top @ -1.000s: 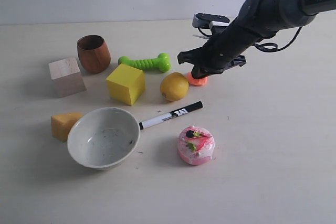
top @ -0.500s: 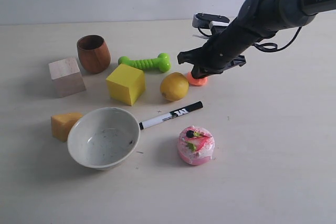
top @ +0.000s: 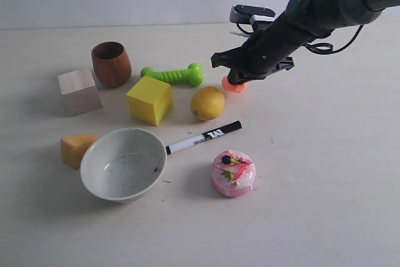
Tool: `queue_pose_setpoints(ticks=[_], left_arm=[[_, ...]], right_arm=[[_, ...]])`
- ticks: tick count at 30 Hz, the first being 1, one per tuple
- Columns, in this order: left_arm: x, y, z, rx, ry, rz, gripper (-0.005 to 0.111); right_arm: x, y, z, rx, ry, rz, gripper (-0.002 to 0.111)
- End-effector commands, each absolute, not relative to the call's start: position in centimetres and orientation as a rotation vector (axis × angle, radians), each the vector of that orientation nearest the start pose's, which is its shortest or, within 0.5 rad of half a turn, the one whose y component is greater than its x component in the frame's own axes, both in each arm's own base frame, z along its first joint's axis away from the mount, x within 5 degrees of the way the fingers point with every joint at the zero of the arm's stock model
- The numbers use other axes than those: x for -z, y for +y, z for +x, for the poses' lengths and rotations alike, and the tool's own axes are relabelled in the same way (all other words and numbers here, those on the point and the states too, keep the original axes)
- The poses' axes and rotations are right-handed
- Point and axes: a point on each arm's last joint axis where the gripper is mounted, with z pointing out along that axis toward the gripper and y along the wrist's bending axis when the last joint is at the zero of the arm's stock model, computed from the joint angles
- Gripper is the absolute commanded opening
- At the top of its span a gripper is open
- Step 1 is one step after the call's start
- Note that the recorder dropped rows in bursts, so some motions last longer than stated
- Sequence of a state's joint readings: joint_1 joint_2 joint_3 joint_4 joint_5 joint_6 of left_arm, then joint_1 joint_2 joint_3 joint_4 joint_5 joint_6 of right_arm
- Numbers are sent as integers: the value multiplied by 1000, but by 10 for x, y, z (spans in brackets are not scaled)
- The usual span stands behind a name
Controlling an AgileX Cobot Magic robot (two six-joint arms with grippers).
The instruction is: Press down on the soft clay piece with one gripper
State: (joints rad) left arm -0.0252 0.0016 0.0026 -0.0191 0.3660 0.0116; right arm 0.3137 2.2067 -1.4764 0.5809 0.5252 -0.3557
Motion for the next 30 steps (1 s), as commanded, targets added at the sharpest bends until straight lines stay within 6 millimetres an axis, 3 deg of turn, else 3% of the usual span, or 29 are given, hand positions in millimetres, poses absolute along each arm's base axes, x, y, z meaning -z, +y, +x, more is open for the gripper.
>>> queue_pose_setpoints(ticks=[1, 13, 30], left_arm=[[-181, -2, 53, 35, 1838, 25, 0], [-181, -2, 53, 35, 1838, 25, 0], [-181, -2, 53, 35, 1838, 25, 0]], right_arm=[[-120, 163, 424, -506, 2655, -304, 15], [-93, 162, 423, -494, 2720, -305, 10], [-91, 162, 421, -503, 2739, -310, 6]])
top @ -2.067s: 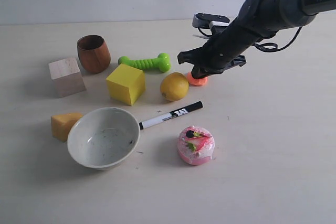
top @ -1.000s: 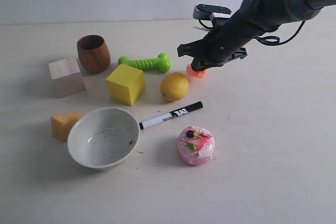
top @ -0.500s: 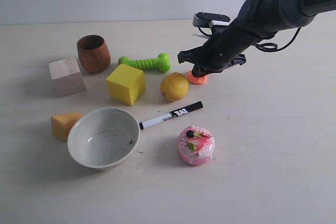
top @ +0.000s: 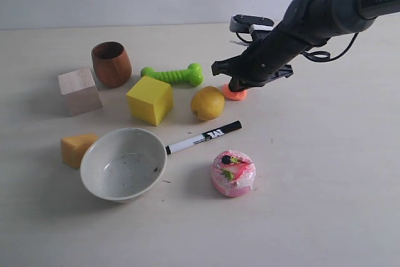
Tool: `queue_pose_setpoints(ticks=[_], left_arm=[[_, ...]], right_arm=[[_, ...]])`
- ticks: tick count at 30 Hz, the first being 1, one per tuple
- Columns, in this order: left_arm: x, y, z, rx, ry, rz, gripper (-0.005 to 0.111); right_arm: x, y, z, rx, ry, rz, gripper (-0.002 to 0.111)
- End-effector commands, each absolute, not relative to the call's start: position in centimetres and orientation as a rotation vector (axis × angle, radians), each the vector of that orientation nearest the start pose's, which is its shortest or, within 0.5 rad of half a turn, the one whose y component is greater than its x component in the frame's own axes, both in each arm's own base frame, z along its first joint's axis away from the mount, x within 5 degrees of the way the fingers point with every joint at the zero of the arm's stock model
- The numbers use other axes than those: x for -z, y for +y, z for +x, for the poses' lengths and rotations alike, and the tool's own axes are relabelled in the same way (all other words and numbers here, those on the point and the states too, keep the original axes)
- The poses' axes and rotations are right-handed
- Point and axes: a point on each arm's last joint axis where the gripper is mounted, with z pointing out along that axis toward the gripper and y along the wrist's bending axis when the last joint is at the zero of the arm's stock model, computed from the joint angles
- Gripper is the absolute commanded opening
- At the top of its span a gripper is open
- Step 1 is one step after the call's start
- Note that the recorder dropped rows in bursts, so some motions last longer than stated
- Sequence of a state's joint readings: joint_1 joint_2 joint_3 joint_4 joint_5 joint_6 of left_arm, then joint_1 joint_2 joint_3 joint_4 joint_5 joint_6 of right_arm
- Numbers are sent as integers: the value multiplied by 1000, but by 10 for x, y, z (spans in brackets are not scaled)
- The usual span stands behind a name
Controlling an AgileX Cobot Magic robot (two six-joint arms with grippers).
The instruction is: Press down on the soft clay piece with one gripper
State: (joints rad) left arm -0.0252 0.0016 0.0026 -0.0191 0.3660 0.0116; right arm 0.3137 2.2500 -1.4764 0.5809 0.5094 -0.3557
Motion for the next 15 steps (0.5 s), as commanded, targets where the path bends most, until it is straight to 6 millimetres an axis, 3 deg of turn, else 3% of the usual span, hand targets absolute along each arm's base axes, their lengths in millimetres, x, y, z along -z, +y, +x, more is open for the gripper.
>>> queue_pose_setpoints(ticks=[1, 6, 15], left_arm=[[-181, -2, 53, 35, 1838, 25, 0], [-181, -2, 53, 35, 1838, 25, 0], [-181, -2, 53, 35, 1838, 25, 0]], right_arm=[[-91, 162, 421, -503, 2739, -310, 6], [-91, 163, 420, -509, 2749, -315, 9], [-90, 163, 419, -523, 2769, -287, 32]])
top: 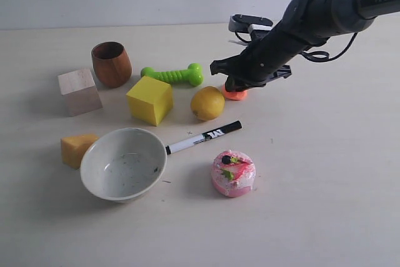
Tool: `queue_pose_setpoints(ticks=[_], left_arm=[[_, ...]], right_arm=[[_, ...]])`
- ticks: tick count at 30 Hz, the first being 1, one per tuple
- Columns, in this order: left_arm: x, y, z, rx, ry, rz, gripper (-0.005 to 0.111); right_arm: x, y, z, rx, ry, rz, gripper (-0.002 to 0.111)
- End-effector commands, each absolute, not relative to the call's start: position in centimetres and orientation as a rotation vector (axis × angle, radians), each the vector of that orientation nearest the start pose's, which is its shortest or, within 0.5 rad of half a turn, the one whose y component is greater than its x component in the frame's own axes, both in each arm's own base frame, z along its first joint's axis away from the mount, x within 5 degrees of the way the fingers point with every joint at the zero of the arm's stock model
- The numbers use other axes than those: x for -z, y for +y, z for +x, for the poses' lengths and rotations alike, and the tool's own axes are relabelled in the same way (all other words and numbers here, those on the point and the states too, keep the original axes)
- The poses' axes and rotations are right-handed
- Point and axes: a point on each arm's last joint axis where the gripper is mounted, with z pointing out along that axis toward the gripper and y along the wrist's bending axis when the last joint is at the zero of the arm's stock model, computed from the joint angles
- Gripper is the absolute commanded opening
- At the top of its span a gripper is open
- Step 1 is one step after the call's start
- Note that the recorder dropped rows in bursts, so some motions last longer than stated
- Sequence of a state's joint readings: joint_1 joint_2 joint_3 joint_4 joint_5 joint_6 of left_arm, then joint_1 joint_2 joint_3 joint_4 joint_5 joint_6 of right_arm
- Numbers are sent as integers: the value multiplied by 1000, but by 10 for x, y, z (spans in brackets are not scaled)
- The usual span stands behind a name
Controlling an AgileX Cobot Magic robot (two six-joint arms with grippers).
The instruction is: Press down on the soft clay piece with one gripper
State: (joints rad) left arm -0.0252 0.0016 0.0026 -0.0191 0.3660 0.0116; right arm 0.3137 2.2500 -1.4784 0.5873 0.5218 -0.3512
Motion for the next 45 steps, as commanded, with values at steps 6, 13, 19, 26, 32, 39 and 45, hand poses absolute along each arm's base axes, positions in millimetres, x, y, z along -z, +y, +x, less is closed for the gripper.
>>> queue_pose_setpoints(ticks=[6, 13, 19, 26, 32, 39, 45], left_arm=[[-181, -2, 53, 35, 1838, 25, 0], [-181, -2, 53, 35, 1838, 25, 0], [-181, -2, 53, 35, 1838, 25, 0], [-181, -2, 53, 35, 1838, 25, 0], [-181, -2, 53, 35, 1838, 25, 0], [-181, -2, 53, 35, 1838, 25, 0], [-181, -2, 53, 35, 1838, 25, 0]], right_arm=[[-90, 163, 418, -527, 2778, -281, 36], [-90, 163, 418, -527, 2778, -281, 35], [-90, 163, 418, -526, 2777, -280, 29], [-90, 163, 418, -526, 2777, -280, 7], [-97, 163, 420, -528, 2752, -269, 7], [-105, 163, 421, -529, 2730, -273, 7], [-105, 163, 422, -520, 2714, -268, 7]])
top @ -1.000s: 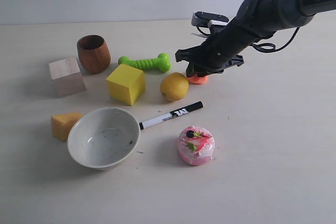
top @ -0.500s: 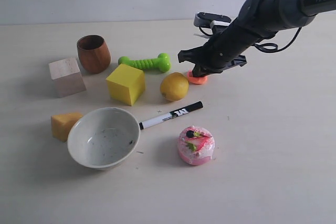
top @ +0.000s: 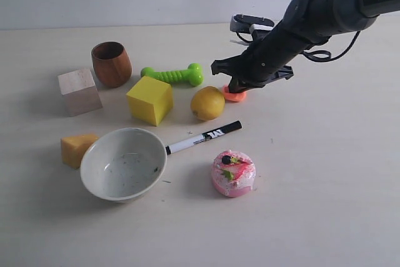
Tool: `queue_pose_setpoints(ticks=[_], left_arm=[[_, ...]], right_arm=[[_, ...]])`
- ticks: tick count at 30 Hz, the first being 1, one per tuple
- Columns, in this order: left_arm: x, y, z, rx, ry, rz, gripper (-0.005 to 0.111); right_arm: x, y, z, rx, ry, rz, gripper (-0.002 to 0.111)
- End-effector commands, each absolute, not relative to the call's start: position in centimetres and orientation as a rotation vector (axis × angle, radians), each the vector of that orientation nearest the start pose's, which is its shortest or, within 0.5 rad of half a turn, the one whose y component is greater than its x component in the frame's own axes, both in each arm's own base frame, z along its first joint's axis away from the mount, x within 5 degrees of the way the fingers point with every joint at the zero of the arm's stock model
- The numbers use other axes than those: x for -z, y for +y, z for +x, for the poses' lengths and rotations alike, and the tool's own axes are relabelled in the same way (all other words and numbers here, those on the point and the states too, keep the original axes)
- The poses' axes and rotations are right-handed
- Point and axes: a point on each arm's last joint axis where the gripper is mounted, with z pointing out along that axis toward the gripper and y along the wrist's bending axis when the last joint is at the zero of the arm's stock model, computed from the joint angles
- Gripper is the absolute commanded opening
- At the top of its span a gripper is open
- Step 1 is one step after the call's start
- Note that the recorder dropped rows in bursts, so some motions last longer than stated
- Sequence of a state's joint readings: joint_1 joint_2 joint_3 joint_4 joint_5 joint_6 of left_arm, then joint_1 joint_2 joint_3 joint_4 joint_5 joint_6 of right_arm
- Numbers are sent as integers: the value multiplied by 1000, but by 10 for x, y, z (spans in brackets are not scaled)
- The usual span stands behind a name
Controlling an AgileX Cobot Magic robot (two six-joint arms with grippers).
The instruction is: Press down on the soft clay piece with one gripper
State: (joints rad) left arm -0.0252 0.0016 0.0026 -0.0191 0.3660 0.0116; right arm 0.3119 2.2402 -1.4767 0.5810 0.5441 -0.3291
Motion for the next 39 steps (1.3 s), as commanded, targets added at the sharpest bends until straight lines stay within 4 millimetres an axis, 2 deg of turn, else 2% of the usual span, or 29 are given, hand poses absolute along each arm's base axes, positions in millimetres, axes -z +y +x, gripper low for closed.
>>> queue_pose_setpoints(ticks=[1, 15, 25, 31, 39], left_arm=[[-181, -2, 53, 35, 1838, 25, 0], [-181, -2, 53, 35, 1838, 25, 0], [-181, -2, 53, 35, 1838, 25, 0], [-181, -2, 53, 35, 1838, 25, 0], [-181, -2, 53, 35, 1838, 25, 0]], right_arm=[[-106, 163, 423, -517, 2709, -269, 7], [-105, 162, 422, -512, 2717, -284, 7], [-92, 163, 419, -516, 2766, -293, 7], [-105, 162, 420, -512, 2729, -302, 7], [-104, 161, 420, -491, 2729, -325, 7]])
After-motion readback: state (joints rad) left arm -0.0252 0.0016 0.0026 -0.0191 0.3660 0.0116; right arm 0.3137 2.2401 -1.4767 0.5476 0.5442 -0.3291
